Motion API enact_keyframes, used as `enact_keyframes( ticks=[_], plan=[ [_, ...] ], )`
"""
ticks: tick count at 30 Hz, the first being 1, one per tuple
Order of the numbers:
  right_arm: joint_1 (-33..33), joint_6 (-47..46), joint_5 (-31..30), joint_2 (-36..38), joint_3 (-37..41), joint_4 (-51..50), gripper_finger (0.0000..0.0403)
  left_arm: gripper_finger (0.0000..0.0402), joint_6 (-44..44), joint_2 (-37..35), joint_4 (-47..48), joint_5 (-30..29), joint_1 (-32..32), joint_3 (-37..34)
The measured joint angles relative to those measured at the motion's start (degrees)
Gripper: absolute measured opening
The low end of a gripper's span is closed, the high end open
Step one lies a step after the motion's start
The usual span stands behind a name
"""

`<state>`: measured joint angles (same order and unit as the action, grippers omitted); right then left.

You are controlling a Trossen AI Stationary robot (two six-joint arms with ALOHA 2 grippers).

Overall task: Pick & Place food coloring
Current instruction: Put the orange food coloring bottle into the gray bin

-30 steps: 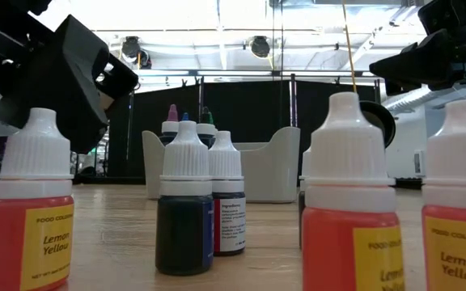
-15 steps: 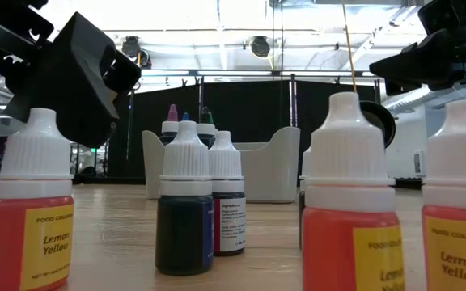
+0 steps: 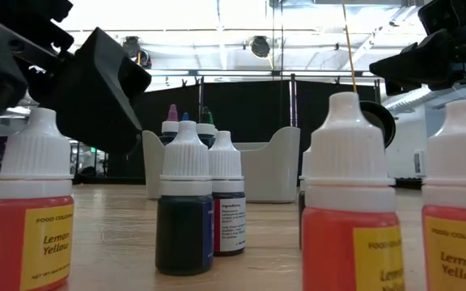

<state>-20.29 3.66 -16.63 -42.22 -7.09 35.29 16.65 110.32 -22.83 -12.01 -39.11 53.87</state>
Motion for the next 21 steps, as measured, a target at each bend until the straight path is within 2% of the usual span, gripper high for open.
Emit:
enact_keyframes(
  ticks=[9, 14, 21],
  plan=[
    [0.0, 0.0, 0.0, 0.0, 0.0, 0.0, 0.0000, 0.0223, 1.1, 0.1, -2.2, -0.4, 0.2, 0.0],
    [0.0, 0.0, 0.0, 0.0, 0.0, 0.0, 0.0000, 0.0223, 0.3, 4.1, -6.8, 2.8, 0.4, 0.0],
    [0.0, 0.0, 0.0, 0.0, 0.0, 0.0, 0.0000, 0.0223, 0.0, 5.5, -8.5, 3.0, 0.9, 0.0]
  ],
)
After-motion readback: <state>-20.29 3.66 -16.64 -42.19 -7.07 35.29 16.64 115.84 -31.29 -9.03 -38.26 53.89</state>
